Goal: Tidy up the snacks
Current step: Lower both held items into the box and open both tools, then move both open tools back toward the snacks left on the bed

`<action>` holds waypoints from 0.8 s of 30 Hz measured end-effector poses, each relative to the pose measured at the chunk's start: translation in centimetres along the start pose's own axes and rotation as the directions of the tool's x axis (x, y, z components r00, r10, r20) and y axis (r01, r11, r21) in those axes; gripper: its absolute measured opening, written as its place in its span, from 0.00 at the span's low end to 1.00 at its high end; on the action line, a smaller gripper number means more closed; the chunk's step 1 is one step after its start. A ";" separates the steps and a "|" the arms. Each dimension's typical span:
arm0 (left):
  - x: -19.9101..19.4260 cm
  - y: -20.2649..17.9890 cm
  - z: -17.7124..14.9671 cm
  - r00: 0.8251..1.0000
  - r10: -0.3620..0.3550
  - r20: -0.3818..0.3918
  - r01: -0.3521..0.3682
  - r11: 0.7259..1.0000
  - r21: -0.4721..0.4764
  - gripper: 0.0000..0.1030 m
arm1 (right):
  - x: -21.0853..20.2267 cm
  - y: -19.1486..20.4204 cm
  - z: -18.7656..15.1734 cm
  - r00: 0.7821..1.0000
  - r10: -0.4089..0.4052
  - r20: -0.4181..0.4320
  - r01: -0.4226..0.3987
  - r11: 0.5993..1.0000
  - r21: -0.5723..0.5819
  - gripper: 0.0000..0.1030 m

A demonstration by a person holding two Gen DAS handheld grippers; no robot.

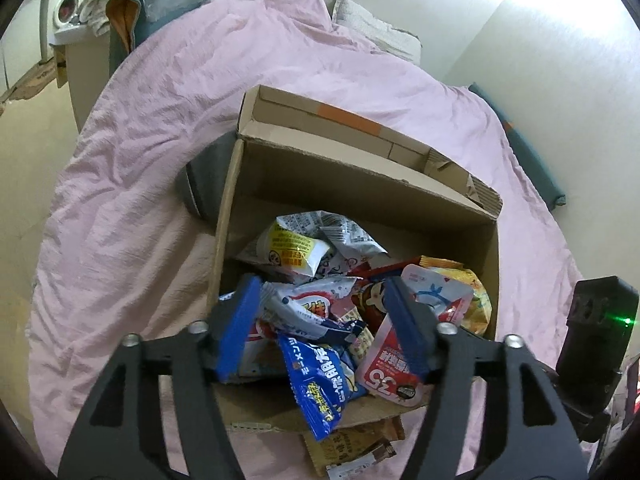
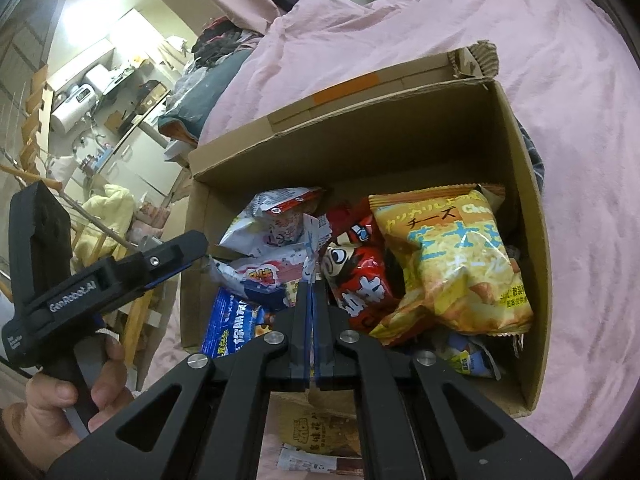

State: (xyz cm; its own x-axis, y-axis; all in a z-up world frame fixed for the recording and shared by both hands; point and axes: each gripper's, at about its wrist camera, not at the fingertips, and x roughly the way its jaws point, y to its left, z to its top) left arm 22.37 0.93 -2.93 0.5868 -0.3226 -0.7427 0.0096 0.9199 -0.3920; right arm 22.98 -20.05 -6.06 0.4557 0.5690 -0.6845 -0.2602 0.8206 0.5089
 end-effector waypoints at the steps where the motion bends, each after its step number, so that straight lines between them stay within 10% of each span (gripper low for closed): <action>1: -0.1 -0.1 0.0 1.000 0.003 0.005 -0.003 1.000 0.009 0.66 | 0.3 0.1 -0.1 1.000 0.004 -0.013 -0.004 1.000 -0.007 0.04; 24: -1.6 -0.8 -1.0 0.993 0.103 0.056 -0.107 0.991 0.075 0.71 | -3.0 1.0 -0.6 0.997 -0.027 0.072 0.030 0.999 -0.041 0.05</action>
State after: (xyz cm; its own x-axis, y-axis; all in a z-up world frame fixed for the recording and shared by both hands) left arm 20.57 0.52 -1.95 0.6292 -0.2130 -0.7475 0.0077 0.9634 -0.2680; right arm 20.83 -20.95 -3.79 0.5227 0.5410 -0.6588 -0.2810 0.8390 0.4660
